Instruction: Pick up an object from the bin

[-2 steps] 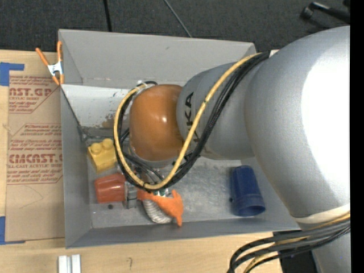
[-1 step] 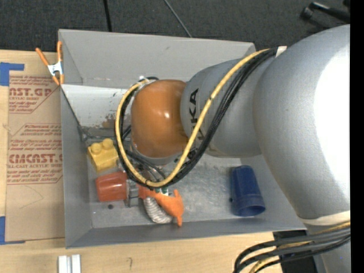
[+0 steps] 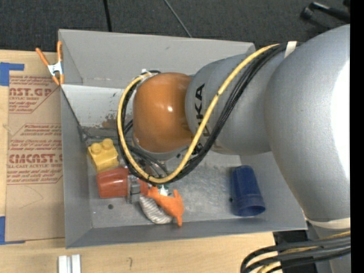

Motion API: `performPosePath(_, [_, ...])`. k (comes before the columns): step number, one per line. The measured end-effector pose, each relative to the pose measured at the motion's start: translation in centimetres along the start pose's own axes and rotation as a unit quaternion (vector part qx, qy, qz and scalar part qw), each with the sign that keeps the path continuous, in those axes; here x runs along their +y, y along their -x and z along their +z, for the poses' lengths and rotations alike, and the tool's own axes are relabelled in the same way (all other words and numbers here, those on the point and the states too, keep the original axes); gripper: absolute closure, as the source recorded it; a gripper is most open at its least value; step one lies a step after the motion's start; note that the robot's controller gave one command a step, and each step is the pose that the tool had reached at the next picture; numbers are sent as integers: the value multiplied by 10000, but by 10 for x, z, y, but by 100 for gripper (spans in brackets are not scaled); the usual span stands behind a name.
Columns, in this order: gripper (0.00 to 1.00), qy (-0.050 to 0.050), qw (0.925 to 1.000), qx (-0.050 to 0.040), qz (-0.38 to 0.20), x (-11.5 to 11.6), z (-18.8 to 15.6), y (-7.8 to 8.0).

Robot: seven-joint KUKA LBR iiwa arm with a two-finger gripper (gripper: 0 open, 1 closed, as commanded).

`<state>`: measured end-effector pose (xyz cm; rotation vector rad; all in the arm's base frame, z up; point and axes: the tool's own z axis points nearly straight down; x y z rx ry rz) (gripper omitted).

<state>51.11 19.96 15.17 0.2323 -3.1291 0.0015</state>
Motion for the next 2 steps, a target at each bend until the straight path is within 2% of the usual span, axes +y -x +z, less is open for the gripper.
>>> performPosePath(2, [100,3,10000,-26,1,0,-33,1])
